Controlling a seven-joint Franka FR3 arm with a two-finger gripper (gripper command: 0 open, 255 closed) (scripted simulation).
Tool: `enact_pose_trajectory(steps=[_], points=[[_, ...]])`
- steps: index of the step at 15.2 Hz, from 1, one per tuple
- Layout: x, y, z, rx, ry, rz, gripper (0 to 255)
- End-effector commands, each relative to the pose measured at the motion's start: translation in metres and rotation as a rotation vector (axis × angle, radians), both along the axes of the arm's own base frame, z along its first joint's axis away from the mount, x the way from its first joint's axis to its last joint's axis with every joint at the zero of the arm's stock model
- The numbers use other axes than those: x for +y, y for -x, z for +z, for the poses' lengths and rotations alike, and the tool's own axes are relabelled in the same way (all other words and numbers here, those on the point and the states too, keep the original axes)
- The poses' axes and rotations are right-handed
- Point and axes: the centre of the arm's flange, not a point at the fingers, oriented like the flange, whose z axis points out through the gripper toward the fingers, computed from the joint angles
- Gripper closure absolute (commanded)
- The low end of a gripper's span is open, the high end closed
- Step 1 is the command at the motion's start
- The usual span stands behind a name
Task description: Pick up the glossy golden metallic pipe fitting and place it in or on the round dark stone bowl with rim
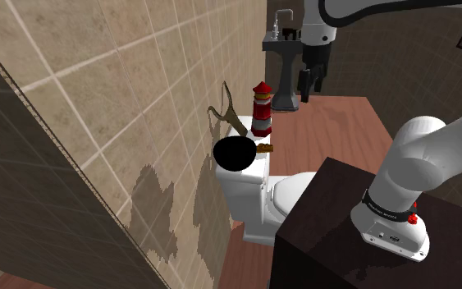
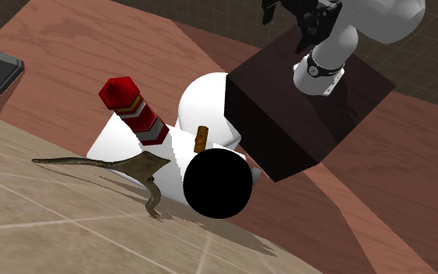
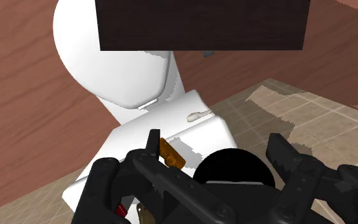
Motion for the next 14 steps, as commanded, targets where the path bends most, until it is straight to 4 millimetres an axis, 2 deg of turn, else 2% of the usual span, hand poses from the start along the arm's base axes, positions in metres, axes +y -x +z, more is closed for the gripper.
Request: enact_pose_trajectory(steps=[1, 14], points=[[0.000, 0.000, 0.000, 0.000, 0.000, 0.000, 0], [-0.030, -0.085, -0.142, -0.027, 0.008, 0.232, 0]])
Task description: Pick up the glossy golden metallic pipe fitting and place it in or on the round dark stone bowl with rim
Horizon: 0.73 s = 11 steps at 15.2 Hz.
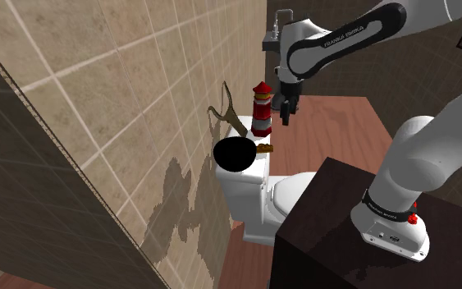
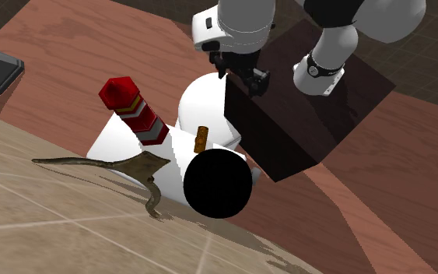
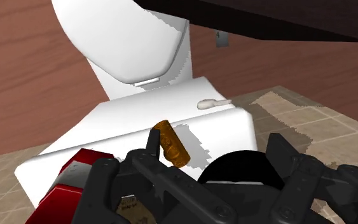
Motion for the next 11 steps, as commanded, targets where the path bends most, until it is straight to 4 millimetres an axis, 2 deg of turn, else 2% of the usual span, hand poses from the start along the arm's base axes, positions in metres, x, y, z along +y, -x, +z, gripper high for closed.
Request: enact_pose_trajectory(steps=[1, 11], points=[[-0.001, -0.014, -0.022, -0.007, 0.002, 0.037, 0], [-0.010, -0.086, -0.129, -0.028, 0.008, 0.215, 0]])
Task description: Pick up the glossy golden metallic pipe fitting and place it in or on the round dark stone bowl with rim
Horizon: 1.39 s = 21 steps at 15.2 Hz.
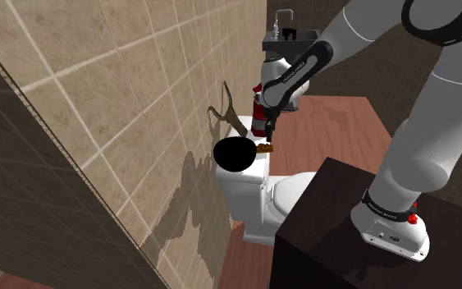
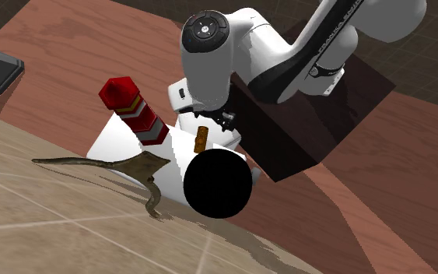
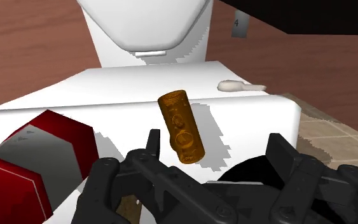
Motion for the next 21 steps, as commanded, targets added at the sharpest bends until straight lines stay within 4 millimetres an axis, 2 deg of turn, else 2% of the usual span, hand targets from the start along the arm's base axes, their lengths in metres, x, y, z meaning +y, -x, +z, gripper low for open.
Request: enact_pose_trajectory(steps=[1, 5, 12, 21], points=[[-0.004, -0.014, -0.021, -0.006, 0.002, 0.038, 0], [-0.003, -0.043, -0.063, -0.014, 0.004, 0.107, 0], [-0.005, -0.043, -0.100, -0.014, 0.004, 0.107, 0], [-0.005, -0.043, -0.103, -0.014, 0.004, 0.107, 0]])
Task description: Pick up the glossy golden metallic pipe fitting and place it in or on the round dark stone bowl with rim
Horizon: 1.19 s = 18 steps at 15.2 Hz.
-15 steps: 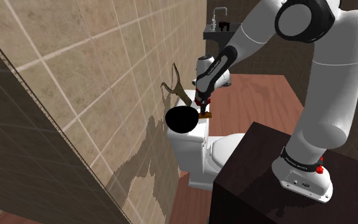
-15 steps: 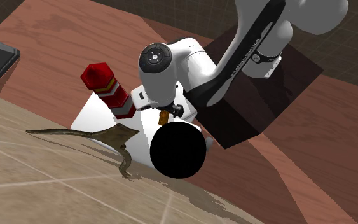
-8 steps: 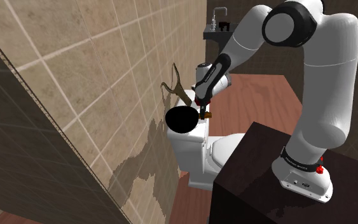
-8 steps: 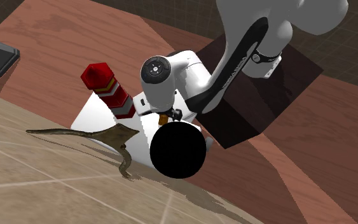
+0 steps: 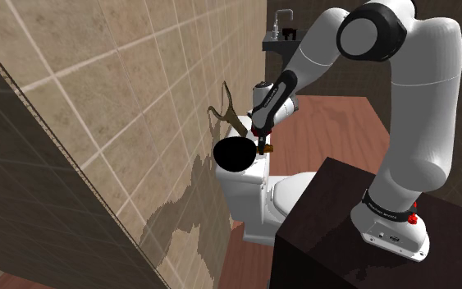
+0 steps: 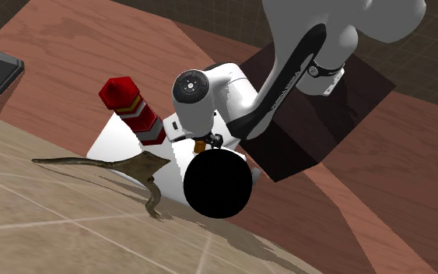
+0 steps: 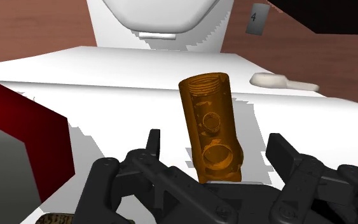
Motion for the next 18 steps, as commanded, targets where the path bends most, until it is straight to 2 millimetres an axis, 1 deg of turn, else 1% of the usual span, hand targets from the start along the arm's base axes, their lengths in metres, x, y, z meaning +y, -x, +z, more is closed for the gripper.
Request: enact_pose_trajectory(steps=[1, 10, 18], points=[[0.000, 0.000, 0.000, 0.000, 0.000, 0.000, 255], [0.000, 0.000, 0.000, 0.000, 0.000, 0.000, 255], [0.000, 0.000, 0.042, 0.000, 0.000, 0.000, 255]])
